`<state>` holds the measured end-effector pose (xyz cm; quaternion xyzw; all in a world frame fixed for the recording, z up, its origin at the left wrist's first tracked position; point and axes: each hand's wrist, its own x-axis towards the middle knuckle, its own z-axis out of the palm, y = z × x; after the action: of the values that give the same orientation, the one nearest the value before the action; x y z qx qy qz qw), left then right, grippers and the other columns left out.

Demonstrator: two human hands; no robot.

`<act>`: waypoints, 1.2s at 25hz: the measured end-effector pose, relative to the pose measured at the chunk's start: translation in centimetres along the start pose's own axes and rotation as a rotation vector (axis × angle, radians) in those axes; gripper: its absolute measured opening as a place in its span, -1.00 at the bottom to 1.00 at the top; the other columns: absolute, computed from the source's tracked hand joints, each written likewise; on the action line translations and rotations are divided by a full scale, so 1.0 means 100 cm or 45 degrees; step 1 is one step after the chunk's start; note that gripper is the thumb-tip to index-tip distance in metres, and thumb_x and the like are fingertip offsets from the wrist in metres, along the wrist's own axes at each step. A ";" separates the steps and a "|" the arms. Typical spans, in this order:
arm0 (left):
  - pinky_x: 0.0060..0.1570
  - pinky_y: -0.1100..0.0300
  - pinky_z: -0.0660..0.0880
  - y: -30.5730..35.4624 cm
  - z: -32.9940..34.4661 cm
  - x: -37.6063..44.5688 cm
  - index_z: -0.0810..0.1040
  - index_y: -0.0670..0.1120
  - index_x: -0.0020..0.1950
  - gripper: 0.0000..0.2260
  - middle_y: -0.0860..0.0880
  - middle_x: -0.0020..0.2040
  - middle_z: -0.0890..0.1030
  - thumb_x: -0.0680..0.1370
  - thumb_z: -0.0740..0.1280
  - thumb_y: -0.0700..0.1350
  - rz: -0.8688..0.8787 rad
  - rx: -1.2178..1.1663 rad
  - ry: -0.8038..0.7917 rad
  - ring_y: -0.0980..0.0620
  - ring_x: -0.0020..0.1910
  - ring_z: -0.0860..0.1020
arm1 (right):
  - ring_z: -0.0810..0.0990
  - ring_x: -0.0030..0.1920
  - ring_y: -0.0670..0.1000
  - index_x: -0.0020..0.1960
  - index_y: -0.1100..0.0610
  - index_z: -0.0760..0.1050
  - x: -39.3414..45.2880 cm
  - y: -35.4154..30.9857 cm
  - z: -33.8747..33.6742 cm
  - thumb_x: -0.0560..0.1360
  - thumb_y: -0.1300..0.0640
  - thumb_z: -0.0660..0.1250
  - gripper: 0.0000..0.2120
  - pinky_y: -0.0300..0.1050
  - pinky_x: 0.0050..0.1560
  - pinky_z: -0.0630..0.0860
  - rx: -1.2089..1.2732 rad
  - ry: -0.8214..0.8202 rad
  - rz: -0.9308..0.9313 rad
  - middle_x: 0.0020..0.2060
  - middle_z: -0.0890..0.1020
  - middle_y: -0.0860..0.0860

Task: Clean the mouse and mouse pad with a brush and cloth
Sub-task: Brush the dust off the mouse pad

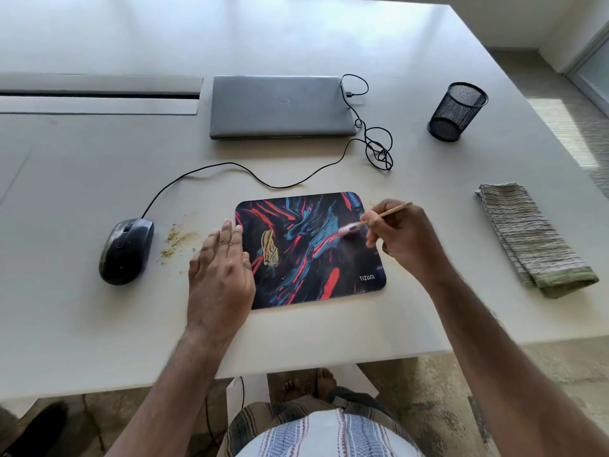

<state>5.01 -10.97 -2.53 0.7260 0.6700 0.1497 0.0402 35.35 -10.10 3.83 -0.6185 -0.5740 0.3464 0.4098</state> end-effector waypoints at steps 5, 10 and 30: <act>0.48 -0.13 0.28 0.000 0.001 0.000 0.32 -0.10 0.60 -0.50 -0.09 0.59 0.35 0.66 0.05 -0.02 -0.001 0.022 0.007 -0.11 0.56 0.31 | 0.54 -0.52 0.12 -0.14 0.29 0.60 0.004 0.001 -0.013 0.69 0.25 0.30 -0.74 -0.21 -0.46 0.35 0.070 -0.242 0.095 -0.50 0.57 0.09; 0.46 -0.12 0.29 0.000 0.002 0.000 0.33 -0.12 0.60 -0.49 -0.11 0.59 0.36 0.66 0.04 -0.02 0.012 0.073 0.015 -0.12 0.55 0.33 | 0.63 -0.41 0.23 -0.05 0.32 0.60 0.009 0.004 -0.010 0.70 0.18 0.33 -0.76 -0.19 -0.50 0.40 0.125 -0.157 0.000 -0.40 0.67 0.11; 0.47 -0.07 0.23 0.001 0.001 0.000 0.34 -0.13 0.59 -0.49 -0.11 0.59 0.36 0.66 0.03 -0.02 0.011 0.066 0.017 -0.12 0.55 0.32 | 0.66 -0.45 0.11 -0.09 0.27 0.65 0.012 0.005 -0.008 0.69 0.18 0.34 -0.76 -0.18 -0.55 0.41 0.143 0.027 0.014 -0.37 0.70 0.17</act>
<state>5.07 -10.95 -2.58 0.7286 0.6708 0.1374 0.0162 36.39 -9.01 3.75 -0.6014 -0.5459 0.3738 0.4479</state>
